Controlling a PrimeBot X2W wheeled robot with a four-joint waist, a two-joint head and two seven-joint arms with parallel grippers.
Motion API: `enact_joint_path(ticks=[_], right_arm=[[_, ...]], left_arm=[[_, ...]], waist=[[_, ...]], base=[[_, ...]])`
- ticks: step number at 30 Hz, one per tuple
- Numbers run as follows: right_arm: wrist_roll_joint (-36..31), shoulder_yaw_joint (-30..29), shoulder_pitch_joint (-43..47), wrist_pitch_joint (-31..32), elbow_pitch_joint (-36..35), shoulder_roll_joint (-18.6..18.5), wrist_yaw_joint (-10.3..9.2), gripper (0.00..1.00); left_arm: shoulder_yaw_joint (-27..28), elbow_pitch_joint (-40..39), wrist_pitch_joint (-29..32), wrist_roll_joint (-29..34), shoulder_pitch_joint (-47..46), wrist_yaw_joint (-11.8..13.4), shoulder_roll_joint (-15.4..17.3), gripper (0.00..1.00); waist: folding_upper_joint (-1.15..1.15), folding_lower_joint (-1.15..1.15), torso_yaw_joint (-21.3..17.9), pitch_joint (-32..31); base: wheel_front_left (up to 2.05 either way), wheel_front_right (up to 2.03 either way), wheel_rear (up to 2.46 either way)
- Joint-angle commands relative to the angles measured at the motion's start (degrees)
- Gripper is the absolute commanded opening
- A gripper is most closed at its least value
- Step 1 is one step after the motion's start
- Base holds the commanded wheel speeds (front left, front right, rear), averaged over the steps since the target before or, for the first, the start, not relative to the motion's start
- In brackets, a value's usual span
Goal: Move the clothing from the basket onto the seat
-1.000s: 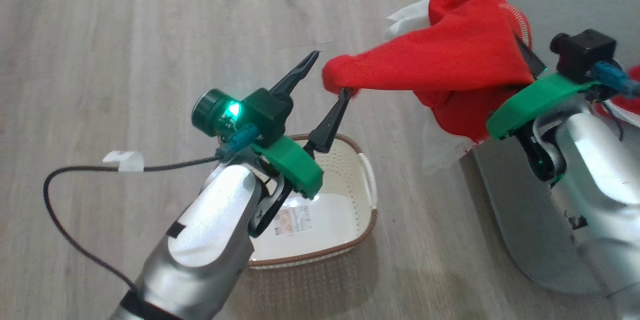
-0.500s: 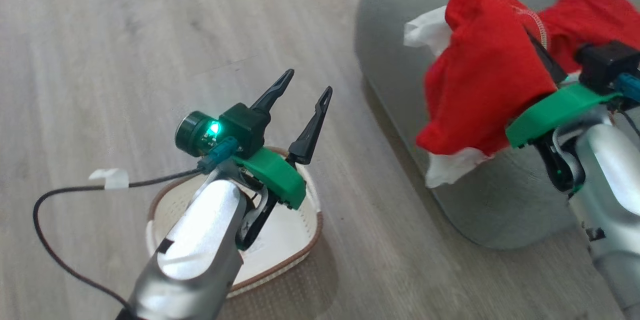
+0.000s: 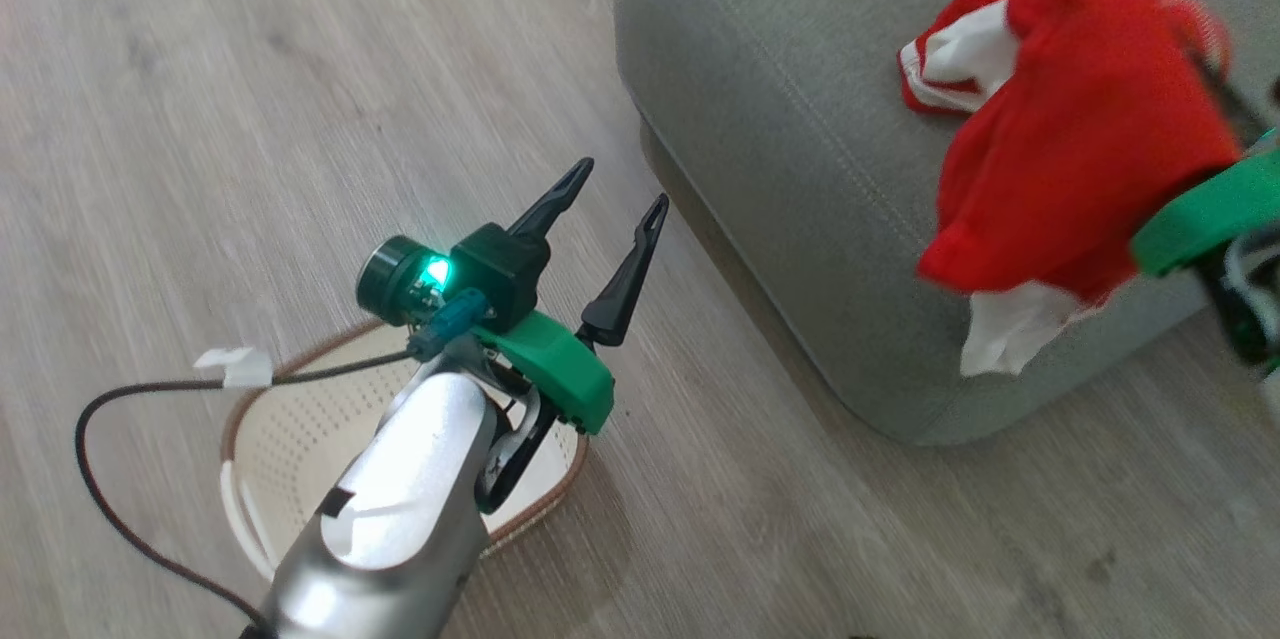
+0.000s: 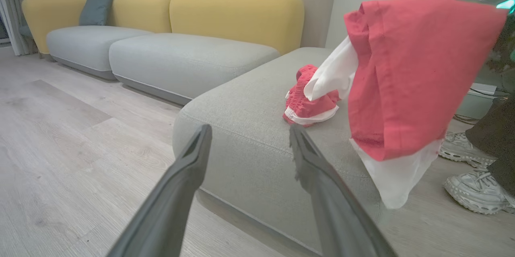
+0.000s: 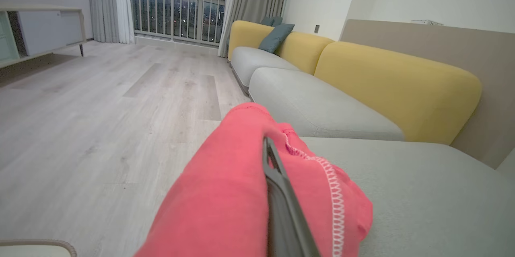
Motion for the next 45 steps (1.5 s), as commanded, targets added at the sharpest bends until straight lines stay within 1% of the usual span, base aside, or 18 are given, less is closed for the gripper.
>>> enact_joint_path(ticks=[1, 6, 10, 11, 13, 18, 22, 25, 28, 29, 30, 31, 32, 35, 38, 42, 45], right_arm=[[-0.7, -0.9, -3.7, -0.4, -1.5, -2.2, -0.02, 0.00], [-3.3, -4.8, -11.0, -0.4, 0.4, -5.2, -0.02, 0.00], [-5.8, -8.8, -18.2, -0.4, 3.4, -7.4, -0.02, 0.00], [-5.8, -8.8, -18.2, -0.4, 3.4, -7.4, -0.02, 0.00], [-7.3, -10.9, -21.6, -0.4, 5.8, -8.7, -0.02, 0.00], [-9.9, -17.2, -28.9, 0.1, 14.3, -11.9, -0.02, 0.00], [-12.9, -22.1, -31.6, 1.7, 22.7, -14.8, -0.02, 0.00], [-14.0, -25.4, -31.3, 1.9, 29.3, -15.6, -0.02, 0.00], [-13.7, -27.8, -29.8, 2.7, 36.1, -14.3, -0.02, 0.00], [-13.4, -28.0, -29.2, 2.6, 37.5, -13.5, -0.02, 0.16], [-13.0, -28.3, -28.7, 2.3, 38.7, -12.8, -0.02, 0.34], [-12.6, -28.3, -28.1, 2.2, 39.8, -11.8, -0.02, 0.49], [-12.1, -28.3, -27.6, 1.9, 40.6, -11.0, -0.02, 1.00], [-10.8, -27.5, -25.6, 1.3, 42.2, -8.9, -0.02, 1.00], [-9.6, -26.0, -23.2, 0.6, 42.2, -8.2, -0.02, 1.00], [-7.6, -23.5, -19.0, 0.0, 41.2, -8.3, -0.02, 1.00], [-5.8, -21.5, -15.4, -0.2, 38.8, -8.8, -0.02, 1.00]], left_arm=[[1.3, -1.2, -0.3, 0.5, -2.6, -0.5, 0.6, 1.00], [0.3, 0.3, -0.3, 2.3, -4.6, -1.1, 0.6, 1.00], [-0.1, 1.7, -0.3, 4.0, -6.6, -1.6, 0.6, 1.00], [-0.1, 1.7, -0.3, 4.0, -6.6, -1.6, 0.6, 1.00], [-0.2, 2.3, -0.3, 4.7, -7.5, -1.9, 0.6, 1.00], [-0.7, 3.1, -0.3, 5.9, -9.2, -2.4, 0.7, 1.00], [-1.5, 3.5, -0.3, 6.5, -9.7, -2.6, 0.7, 1.00], [-1.8, 3.9, -0.3, 6.9, -9.9, -2.7, 0.6, 1.00], [-1.6, 4.4, -0.3, 7.2, -10.0, -2.8, 0.7, 1.00], [-1.4, 4.5, -0.3, 7.3, -10.0, -2.8, 0.8, 1.00], [-1.1, 4.7, -0.3, 7.4, -10.1, -2.7, 0.9, 1.00], [-0.9, 4.8, -0.3, 7.4, -10.1, -2.7, 1.0, 1.00], [-0.7, 5.0, -0.3, 7.4, -10.1, -2.8, 1.0, 1.00], [-0.4, 5.3, -0.3, 7.5, -10.0, -2.8, 1.0, 1.00], [-0.1, 5.7, -0.3, 7.3, -9.6, -2.9, 0.9, 1.00], [-0.2, 5.7, -0.3, 6.6, -9.2, -3.0, 0.8, 1.00], [-0.2, 5.7, -0.3, 6.1, -8.7, -3.1, 0.7, 1.00]], waist=[[0.00, 0.00, 0.5, 2.2], [0.00, 0.00, 2.3, 7.1], [0.00, 0.00, 4.4, 11.3], [0.00, 0.00, 4.4, 11.3], [0.00, 0.00, 5.6, 13.3], [0.00, 0.00, 9.1, 17.9], [0.00, 0.00, 12.1, 20.8], [0.00, 0.00, 14.0, 22.9], [0.00, 0.00, 15.1, 24.6], [0.00, 0.00, 15.3, 25.1], [0.00, 0.00, 15.5, 25.6], [0.00, 0.00, 15.6, 26.0], [0.00, 0.00, 15.6, 26.2], [0.00, 0.00, 15.6, 26.4], [0.00, 0.00, 15.4, 25.6], [0.00, 0.00, 15.0, 23.7], [0.00, 0.00, 14.9, 22.0]], base=[[0.00, 0.00, 0.00], [0.00, 0.00, 0.00], [0.00, 0.00, 0.00], [0.00, 0.00, 0.00], [0.00, 0.00, 0.00], [0.00, 0.00, 0.00], [0.00, 0.00, 0.00], [0.00, 0.00, 0.00], [0.00, 0.00, 0.00], [0.00, 0.00, 0.00], [0.00, 0.00, 0.00], [0.00, 0.00, 0.00], [0.00, 0.00, 0.00], [0.00, 0.00, 0.00], [0.00, 0.00, 0.00], [0.00, 0.00, 0.00], [0.00, 0.00, 0.00]])
